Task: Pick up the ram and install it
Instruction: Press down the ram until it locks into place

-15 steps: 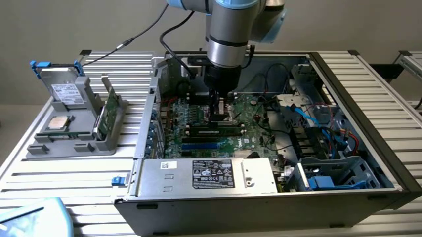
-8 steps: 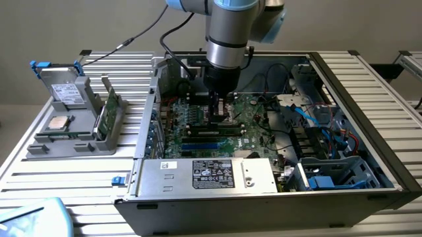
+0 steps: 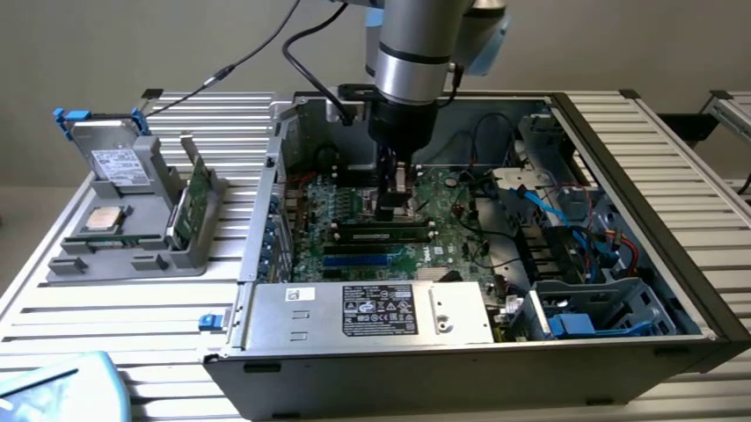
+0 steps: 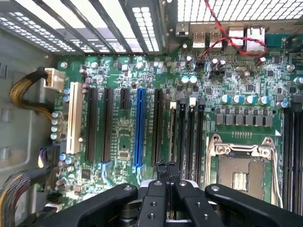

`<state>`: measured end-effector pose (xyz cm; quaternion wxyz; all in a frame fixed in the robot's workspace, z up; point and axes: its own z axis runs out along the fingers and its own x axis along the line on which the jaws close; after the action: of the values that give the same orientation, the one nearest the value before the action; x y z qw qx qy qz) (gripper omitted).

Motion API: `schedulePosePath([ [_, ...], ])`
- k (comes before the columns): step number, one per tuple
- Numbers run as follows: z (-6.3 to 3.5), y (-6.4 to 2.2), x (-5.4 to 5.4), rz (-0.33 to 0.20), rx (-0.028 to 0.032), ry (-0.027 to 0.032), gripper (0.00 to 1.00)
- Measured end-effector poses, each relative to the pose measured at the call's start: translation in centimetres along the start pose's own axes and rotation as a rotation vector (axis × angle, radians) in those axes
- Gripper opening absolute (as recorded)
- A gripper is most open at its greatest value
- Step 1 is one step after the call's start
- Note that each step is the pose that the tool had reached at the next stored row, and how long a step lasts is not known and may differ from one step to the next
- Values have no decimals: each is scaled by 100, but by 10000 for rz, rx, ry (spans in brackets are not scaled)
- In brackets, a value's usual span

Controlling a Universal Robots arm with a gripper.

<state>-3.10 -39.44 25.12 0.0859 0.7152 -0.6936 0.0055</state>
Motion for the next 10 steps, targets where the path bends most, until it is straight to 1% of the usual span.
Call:
schedulePosePath([
  [2, -24, -51, 29, -4, 2, -39, 11],
  [5, -51, -136, 56, -16, 2, -73, 11],
  [8, -52, -141, 59, -30, -5, -74, 11],
  [10, -49, -141, 79, -110, 5, -67, 11],
])
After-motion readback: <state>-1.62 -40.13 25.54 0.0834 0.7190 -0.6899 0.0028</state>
